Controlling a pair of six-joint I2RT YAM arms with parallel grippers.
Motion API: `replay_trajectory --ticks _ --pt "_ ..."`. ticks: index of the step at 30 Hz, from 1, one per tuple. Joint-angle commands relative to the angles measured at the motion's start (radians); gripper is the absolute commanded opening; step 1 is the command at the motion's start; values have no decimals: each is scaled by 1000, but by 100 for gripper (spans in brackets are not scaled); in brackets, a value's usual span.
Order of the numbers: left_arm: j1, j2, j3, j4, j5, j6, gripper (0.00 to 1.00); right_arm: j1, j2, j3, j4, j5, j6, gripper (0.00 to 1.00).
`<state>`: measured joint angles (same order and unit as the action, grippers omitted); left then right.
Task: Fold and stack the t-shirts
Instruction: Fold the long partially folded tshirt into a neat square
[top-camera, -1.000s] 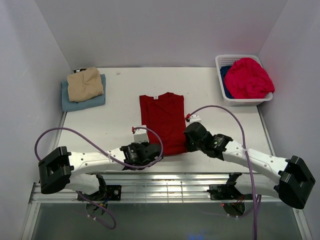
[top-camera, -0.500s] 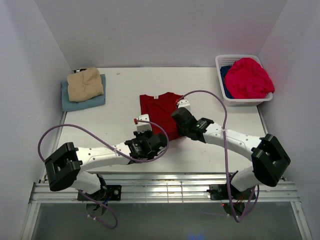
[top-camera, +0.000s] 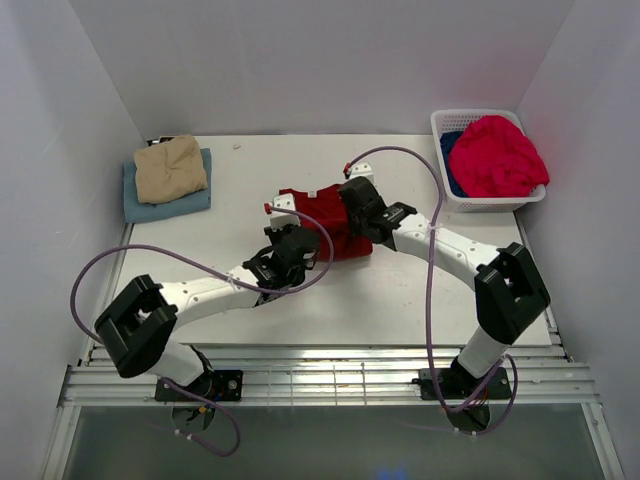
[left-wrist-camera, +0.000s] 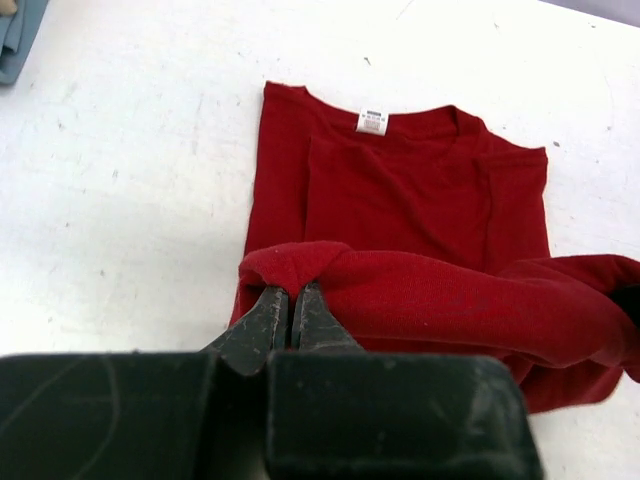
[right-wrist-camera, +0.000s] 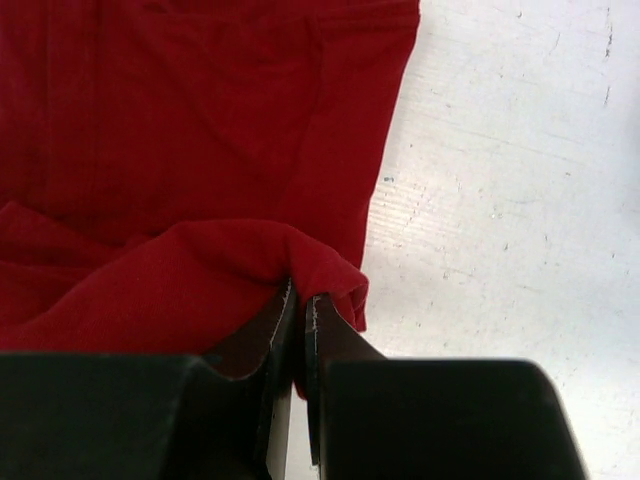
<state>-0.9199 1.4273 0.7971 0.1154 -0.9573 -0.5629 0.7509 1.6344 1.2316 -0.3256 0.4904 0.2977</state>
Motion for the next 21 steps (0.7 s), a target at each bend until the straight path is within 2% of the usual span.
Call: replay_trajectory --ticks 1,8,21 --pt "55 47 36 104 64 86 0 -30 53 80 54 -3 -60 8" --pt "138 149 77 191 155 136 0 -71 197 192 77 -38 -107 8" --pt "243 318 198 267 256 201 0 -134 367 385 77 -92 -147 8"
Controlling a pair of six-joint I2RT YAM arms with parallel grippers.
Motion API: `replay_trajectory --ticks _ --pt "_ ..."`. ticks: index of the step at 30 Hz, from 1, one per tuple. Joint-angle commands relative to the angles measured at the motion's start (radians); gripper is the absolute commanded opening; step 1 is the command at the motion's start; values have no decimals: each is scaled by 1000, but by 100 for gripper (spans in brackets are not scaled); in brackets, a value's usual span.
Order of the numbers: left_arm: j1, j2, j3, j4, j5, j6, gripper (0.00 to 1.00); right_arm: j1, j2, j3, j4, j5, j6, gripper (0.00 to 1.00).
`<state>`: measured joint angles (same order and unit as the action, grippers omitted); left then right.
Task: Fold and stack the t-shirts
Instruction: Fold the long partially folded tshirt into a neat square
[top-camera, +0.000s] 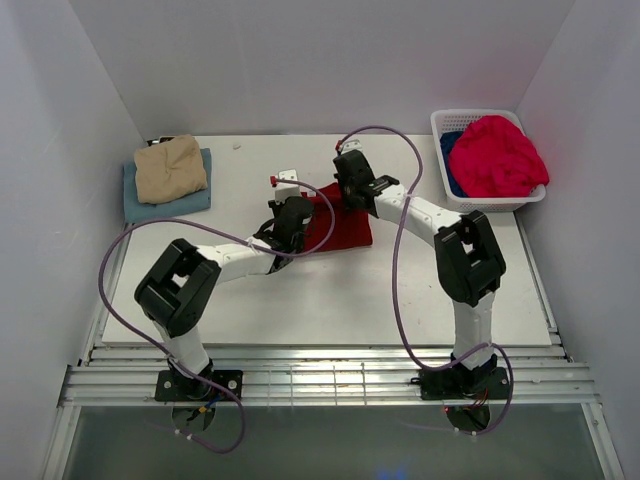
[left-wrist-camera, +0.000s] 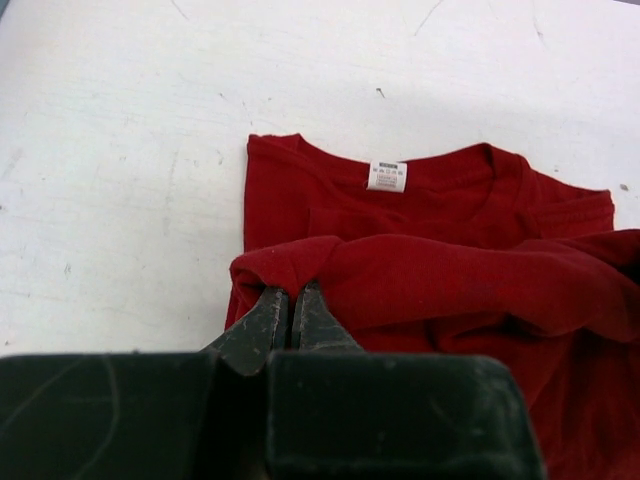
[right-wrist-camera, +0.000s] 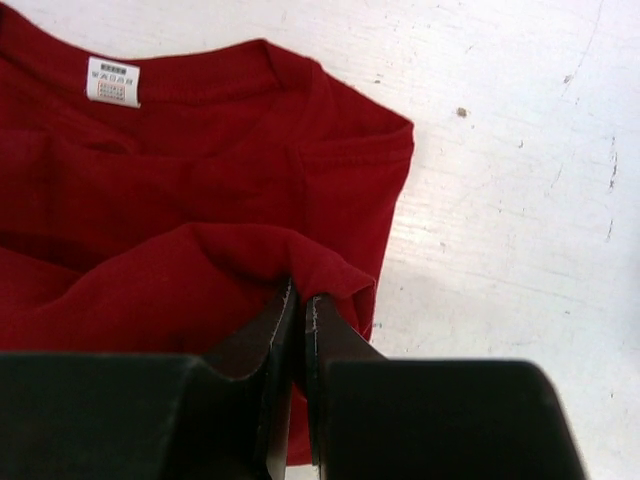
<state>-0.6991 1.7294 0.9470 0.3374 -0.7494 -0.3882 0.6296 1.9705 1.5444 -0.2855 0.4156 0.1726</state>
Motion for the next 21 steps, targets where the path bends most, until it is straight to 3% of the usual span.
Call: replay_trajectory --ticks 1,13,15,17,18,19,21 --pt "30 42 67 48 53 34 0 -19 42 82 36 -20 -22 8" --pt "110 196 137 98 94 61 0 -51 220 189 72 -61 -54 8" --pt "112 216 145 149 70 98 2 -51 223 178 130 -44 -58 17" --pt "112 222 154 234 53 149 20 -53 212 178 176 -9 -82 27" --pt "112 223 185 261 45 214 41 -53 208 189 180 9 -96 30" --pt "112 220 208 293 19 251 53 -53 200 201 178 31 -126 36" --pt "112 210 261 304 -27 316 72 -53 147 211 175 90 -150 38"
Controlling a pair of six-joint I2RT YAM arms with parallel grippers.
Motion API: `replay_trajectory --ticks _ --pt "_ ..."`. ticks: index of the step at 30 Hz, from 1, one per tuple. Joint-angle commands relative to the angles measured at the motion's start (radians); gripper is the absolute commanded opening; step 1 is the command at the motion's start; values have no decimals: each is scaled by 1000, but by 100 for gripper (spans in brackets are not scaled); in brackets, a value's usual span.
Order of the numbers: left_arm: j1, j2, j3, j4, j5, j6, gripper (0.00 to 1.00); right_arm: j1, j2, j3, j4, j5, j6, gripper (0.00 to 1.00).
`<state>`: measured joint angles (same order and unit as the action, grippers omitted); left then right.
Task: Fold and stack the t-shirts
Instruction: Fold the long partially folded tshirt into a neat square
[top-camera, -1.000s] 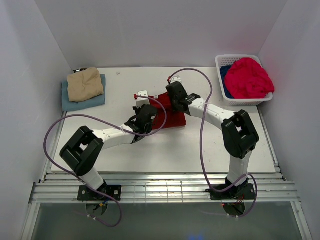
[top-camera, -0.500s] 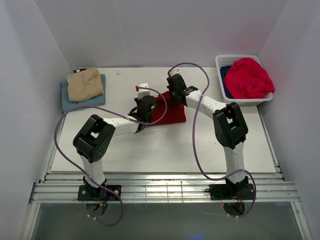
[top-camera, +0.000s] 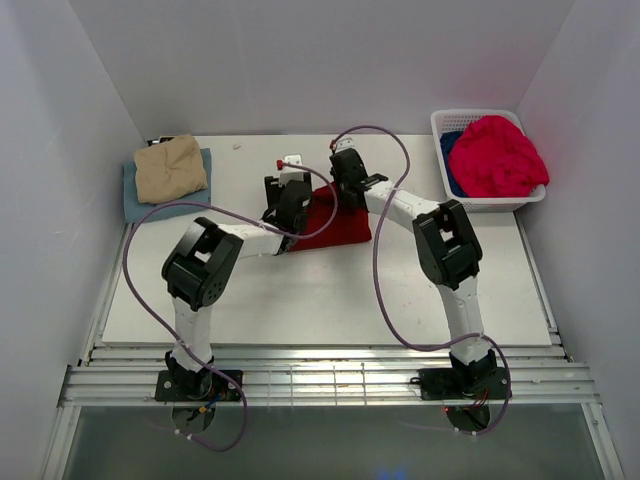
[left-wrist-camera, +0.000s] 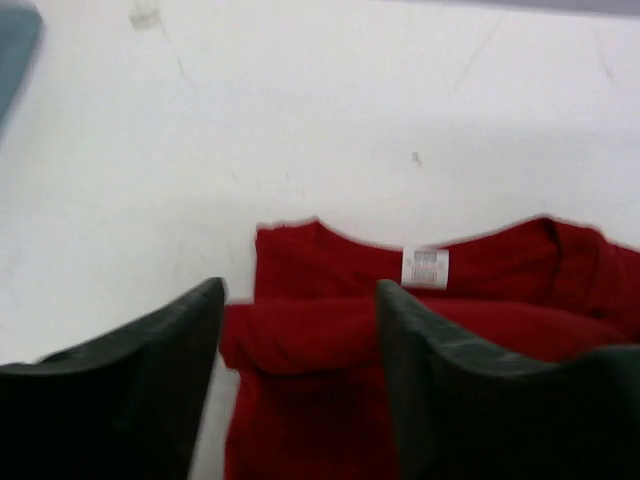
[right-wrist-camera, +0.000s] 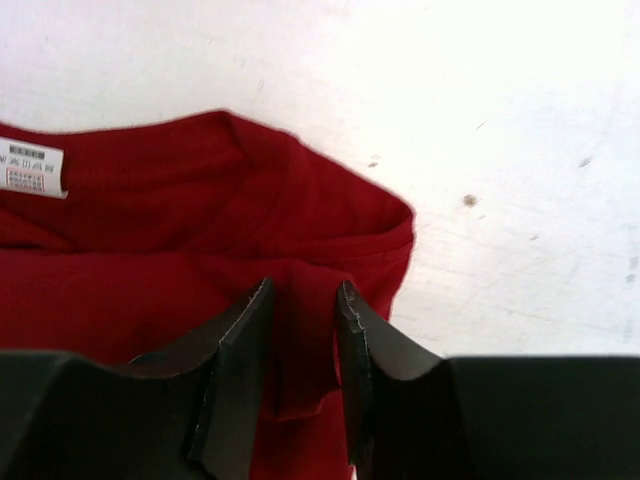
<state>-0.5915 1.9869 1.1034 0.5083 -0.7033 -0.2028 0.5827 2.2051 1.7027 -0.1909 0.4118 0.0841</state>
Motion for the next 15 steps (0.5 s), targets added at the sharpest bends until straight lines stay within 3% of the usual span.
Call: replay_trajectory --ticks 1,4,9,10,11,13,15 --pt "4 -75 140 148 -117 178 80 -3 -116 38 91 110 -67 38" --pt "1 -173 127 182 -136 197 86 -1 -314 -98 171 142 -80 43" --pt "-82 -313 -29 180 -111 140 81 9 -479 -306 232 53 -64 43" --pt "-102 -327 -60 177 -102 114 75 12 -501 -320 225 30 -57 43" --pt "-146 -339 -113 176 -101 100 54 14 -504 -330 217 -35 -49 42" --pt "-186 -336 -157 165 -104 72 24 14 -504 -344 203 -102 -23 39" --pt "-218 -314 -188 132 -63 -9 0 14 -479 -341 197 -253 -12 28"
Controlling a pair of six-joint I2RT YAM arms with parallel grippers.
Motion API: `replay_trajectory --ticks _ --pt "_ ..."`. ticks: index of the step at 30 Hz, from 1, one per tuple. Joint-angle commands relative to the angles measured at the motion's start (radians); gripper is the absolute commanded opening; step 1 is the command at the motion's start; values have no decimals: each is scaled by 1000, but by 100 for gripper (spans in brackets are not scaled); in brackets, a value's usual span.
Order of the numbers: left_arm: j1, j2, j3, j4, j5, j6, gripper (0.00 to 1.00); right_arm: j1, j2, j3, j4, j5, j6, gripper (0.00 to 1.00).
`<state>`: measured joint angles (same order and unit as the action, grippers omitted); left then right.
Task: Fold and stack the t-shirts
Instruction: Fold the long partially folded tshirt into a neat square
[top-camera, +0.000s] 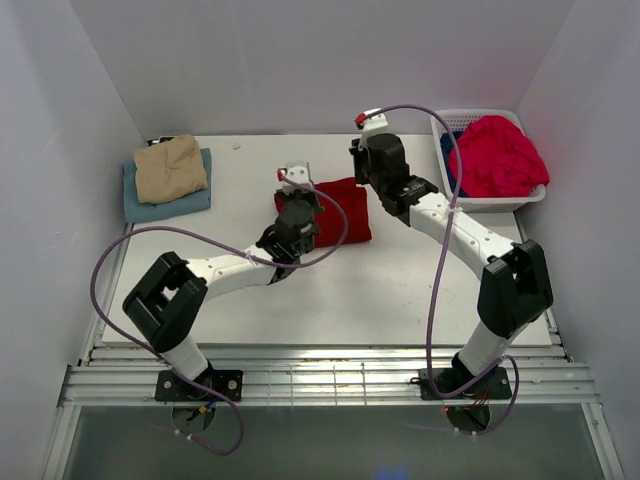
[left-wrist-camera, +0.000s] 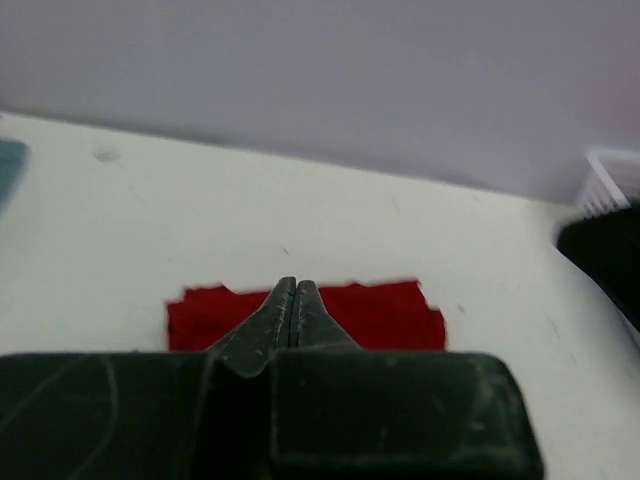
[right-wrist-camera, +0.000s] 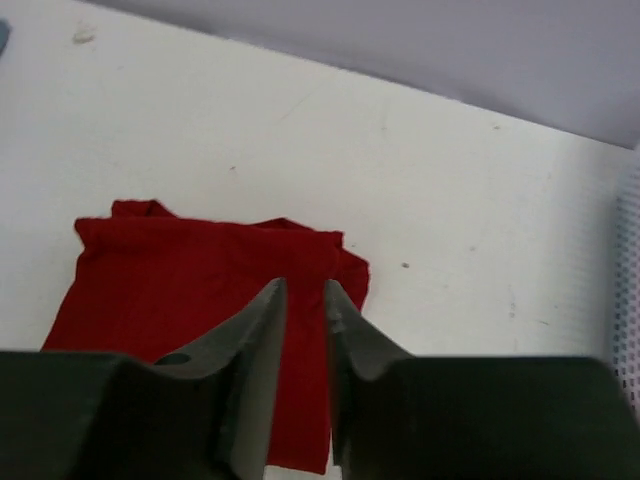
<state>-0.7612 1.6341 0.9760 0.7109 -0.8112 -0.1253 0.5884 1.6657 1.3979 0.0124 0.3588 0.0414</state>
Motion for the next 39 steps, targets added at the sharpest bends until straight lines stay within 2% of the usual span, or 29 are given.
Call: replay_trajectory --ticks 1,2,5,6,7,9,13,17,20,26,30,33,39 --pt "-50 49 -63 -124 72 -123 0 7 74 -24 -9 -239 40 21" --pt "-50 59 -62 -149 93 -157 0 8 106 -14 -11 -317 54 12" --pt "-41 113 -22 -252 112 -206 0 8 164 6 -48 -437 89 8" --pt "-36 128 5 -281 127 -226 13 8 176 3 -43 -457 92 8" --pt "-26 132 12 -313 141 -232 21 8 195 -2 -35 -466 101 10" --pt "13 125 1 -324 164 -255 33 8 218 -7 -23 -488 104 10" --pt "95 96 -22 -323 277 -286 45 7 281 9 -23 -523 101 9" --pt "158 119 -16 -324 360 -277 49 7 319 24 -28 -502 127 9" --pt "165 154 -22 -323 389 -292 49 7 368 64 -93 -472 138 9" --pt "177 141 -65 -324 357 -300 50 7 443 96 -172 -442 153 9" --pt "230 109 -57 -399 476 -295 78 7 451 92 -181 -429 160 9" --pt "281 104 -57 -450 544 -310 86 7 445 90 -189 -417 161 9" --pt "384 76 -105 -461 694 -364 90 7 440 88 -196 -391 160 8"
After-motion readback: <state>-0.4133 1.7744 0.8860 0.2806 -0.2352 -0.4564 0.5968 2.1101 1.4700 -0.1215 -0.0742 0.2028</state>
